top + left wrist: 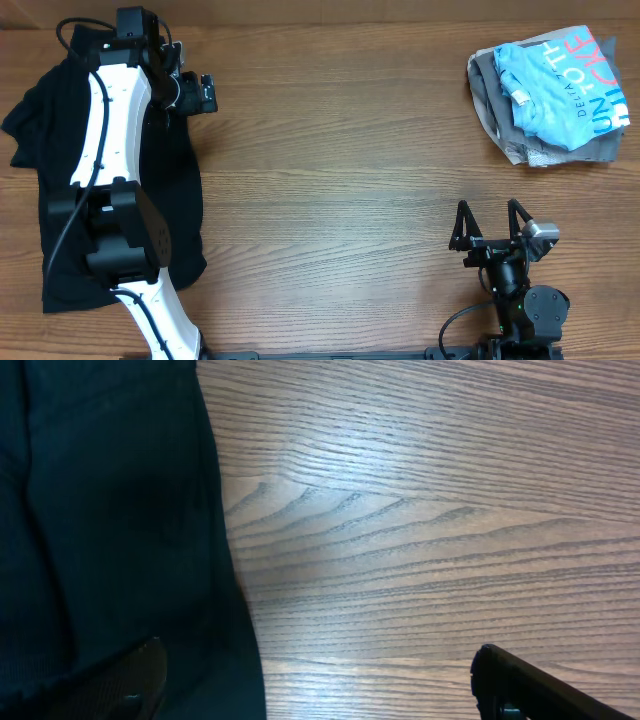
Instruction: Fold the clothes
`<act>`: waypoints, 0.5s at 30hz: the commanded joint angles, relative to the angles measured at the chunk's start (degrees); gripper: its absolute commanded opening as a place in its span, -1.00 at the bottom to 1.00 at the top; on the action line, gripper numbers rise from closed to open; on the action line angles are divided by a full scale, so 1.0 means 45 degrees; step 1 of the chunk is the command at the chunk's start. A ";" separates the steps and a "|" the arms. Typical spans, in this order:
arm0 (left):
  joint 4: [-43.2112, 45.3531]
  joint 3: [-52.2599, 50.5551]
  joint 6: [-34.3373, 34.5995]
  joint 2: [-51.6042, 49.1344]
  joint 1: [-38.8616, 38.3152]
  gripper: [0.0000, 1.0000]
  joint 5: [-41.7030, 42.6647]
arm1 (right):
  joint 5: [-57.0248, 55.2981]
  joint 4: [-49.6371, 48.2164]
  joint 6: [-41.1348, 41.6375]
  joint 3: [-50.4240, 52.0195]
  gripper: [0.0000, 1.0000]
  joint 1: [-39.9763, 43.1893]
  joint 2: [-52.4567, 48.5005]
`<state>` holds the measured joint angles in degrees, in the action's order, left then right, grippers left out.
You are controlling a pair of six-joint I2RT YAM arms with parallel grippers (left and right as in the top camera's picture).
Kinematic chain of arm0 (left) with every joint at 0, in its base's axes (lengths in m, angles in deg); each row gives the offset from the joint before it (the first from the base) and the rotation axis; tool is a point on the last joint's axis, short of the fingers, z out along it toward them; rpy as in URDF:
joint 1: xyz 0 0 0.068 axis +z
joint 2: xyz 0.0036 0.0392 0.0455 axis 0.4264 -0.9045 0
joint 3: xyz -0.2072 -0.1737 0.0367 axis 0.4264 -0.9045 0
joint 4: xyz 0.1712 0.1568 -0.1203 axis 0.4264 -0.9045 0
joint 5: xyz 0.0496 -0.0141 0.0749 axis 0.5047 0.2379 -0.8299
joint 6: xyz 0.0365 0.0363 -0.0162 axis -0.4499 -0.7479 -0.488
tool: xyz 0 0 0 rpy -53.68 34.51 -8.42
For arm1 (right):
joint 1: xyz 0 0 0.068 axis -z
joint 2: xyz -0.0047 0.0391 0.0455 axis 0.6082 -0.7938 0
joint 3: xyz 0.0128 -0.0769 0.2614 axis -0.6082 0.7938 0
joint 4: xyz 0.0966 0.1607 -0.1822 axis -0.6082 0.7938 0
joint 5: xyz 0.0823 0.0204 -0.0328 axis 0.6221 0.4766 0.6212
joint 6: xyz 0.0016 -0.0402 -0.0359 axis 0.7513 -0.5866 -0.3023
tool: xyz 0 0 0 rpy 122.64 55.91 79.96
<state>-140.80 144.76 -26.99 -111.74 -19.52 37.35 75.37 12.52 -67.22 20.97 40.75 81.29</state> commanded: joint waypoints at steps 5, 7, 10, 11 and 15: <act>0.0044 0.0049 0.0146 -0.0185 -0.0058 0.99 0.0005 | -0.0112 -0.0063 0.0058 0.0136 1.00 -0.0029 0.0126; 0.0044 0.0049 0.0146 -0.0185 -0.0058 1.00 0.0010 | -0.0112 -0.0063 0.0058 0.0136 1.00 -0.0029 0.0126; 0.0044 0.0049 0.0141 -0.0185 -0.0058 0.99 0.0010 | -0.0112 -0.0063 0.0058 0.0136 1.00 -0.0029 0.0126; 0.0044 0.0049 0.0146 -0.0185 -0.0058 0.99 0.0010 | -0.0107 -0.0063 0.0058 0.0136 1.00 -0.0029 0.0126; 0.0044 0.0049 0.0146 -0.0185 -0.0058 1.00 0.0010 | -0.0112 -0.0058 0.0058 0.0136 1.00 -0.0029 0.0126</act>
<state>-140.80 144.76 -26.99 -111.74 -19.52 37.35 75.39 12.52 -67.17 20.97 40.75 81.29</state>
